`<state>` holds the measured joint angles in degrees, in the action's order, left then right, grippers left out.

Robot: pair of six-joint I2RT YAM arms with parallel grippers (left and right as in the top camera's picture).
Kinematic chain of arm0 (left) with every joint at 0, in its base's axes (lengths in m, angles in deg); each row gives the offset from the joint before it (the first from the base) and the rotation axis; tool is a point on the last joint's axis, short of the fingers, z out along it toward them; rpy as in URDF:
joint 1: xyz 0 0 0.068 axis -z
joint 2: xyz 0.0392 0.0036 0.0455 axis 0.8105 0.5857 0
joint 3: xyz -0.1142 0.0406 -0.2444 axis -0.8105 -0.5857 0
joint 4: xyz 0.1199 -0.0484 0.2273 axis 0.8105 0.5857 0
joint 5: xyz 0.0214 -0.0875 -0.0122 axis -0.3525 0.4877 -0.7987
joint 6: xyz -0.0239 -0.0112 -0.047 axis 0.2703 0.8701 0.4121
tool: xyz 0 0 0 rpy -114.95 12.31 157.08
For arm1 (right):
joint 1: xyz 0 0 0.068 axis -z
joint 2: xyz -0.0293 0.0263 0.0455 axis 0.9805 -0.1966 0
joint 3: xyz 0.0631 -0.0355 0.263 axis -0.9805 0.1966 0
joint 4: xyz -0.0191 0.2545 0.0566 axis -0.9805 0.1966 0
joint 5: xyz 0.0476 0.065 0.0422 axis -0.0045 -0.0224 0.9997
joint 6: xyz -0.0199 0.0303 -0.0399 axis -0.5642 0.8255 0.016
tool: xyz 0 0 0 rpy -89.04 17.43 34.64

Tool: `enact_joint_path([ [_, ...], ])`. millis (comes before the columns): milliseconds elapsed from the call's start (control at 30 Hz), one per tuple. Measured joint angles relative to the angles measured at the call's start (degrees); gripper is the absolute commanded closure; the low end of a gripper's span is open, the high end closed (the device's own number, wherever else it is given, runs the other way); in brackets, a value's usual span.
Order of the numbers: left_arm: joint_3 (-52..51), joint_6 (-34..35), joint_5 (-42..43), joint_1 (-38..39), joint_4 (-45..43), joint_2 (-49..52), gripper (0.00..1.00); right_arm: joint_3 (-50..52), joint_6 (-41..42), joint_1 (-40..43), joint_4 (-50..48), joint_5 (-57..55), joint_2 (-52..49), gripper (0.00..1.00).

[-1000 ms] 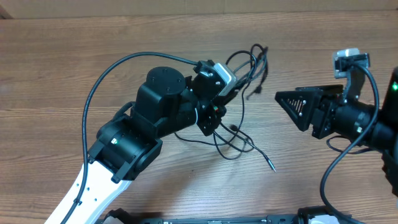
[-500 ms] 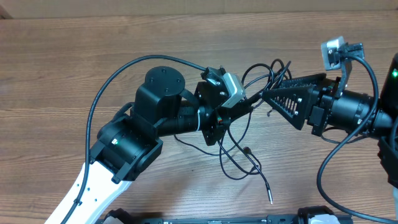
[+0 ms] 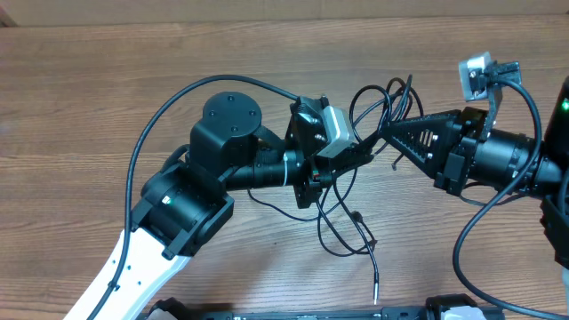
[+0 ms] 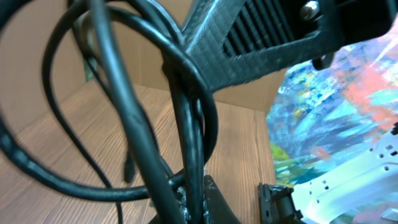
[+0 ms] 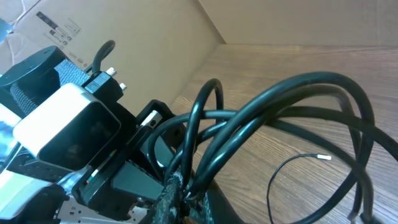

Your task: Untangle cables

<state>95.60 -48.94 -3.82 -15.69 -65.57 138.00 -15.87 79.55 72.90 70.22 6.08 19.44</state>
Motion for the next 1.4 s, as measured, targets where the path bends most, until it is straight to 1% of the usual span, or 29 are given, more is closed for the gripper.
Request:
enact_joint_path([
  [267,0.0,0.0,2.1,1.7,-1.7,0.2,0.96,0.0,-0.2,0.0,-0.2,3.1,0.0,0.81],
  [300,0.0,0.0,2.2,1.7,-1.9,0.2,0.96,0.0,-0.2,0.0,-0.2,3.1,0.0,0.85],
  [367,0.0,0.0,2.4,1.7,-2.6,0.2,0.96,0.0,-0.1,0.0,-0.3,3.5,0.0,0.96],
  [467,0.0,0.0,2.7,1.7,-4.0,0.5,0.94,0.0,-0.2,0.0,-0.6,4.2,0.0,0.96],
  [500,0.0,0.0,2.7,1.7,-4.0,0.6,0.75,0.0,-0.2,0.0,-0.5,3.9,0.0,0.96],
  [533,0.0,0.0,2.7,1.7,-4.0,0.7,0.0,0.0,-0.2,0.0,-0.3,3.5,0.0,0.96],
  [633,0.0,-0.2,2.4,0.7,-4.0,0.7,0.0,-0.1,0.3,0.0,2.6,-2.6,-0.1,0.96],
  [700,0.0,0.3,2.0,-0.6,-4.2,0.7,0.0,-0.1,2.3,0.0,4.2,-8.2,-0.2,0.96],
  [867,0.0,1.1,1.4,-1.7,-4.4,0.7,0.0,-0.1,5.6,0.0,5.0,-18.2,-0.2,0.96],
  [967,0.0,4.5,-2.3,-1.7,-4.8,0.7,0.0,-0.1,6.0,0.0,5.2,-20.5,-0.3,0.96],
  [1067,0.0,9.0,-6.0,-1.7,-7.7,0.7,0.0,-0.1,-0.3,0.0,7.9,-18.8,-0.3,0.96],
  [1100,0.0,10.2,-6.9,-1.7,-8.8,0.7,0.0,-0.1,-3.8,0.0,9.4,-18.0,-0.3,0.96],
  [1167,0.0,10.3,-7.7,-1.7,-9.6,0.7,0.01,-0.1,-10.7,0.0,12.6,-17.3,-0.3,0.96],
  [1200,0.0,8.6,-7.7,-1.7,-9.6,0.7,0.03,-0.1,-12.9,0.0,13.4,-17.1,-0.3,0.96],
  [1233,0.0,3.9,-7.4,-1.7,-9.1,0.7,0.05,-0.1,-18.0,0.0,16.4,-17.0,-0.3,0.96],
  [1267,0.0,-0.3,-6.7,-1.7,-8.4,0.7,0.06,-0.1,-21.6,0.0,17.2,-17.0,-0.3,0.96],
  [1333,0.1,-13.6,-5.3,-1.7,-3.9,0.7,0.05,-0.1,-25.9,0.0,18.5,-16.6,-0.3,0.96],
  [1367,0.1,-19.1,-5.0,-1.7,-2.0,0.7,0.03,-0.1,-26.8,0.0,18.6,-16.6,-0.3,0.96],
  [1400,0.1,-23.0,-4.8,-1.7,-0.3,0.7,0.03,-0.1,-27.8,0.0,18.5,-16.6,-0.3,0.96],
])
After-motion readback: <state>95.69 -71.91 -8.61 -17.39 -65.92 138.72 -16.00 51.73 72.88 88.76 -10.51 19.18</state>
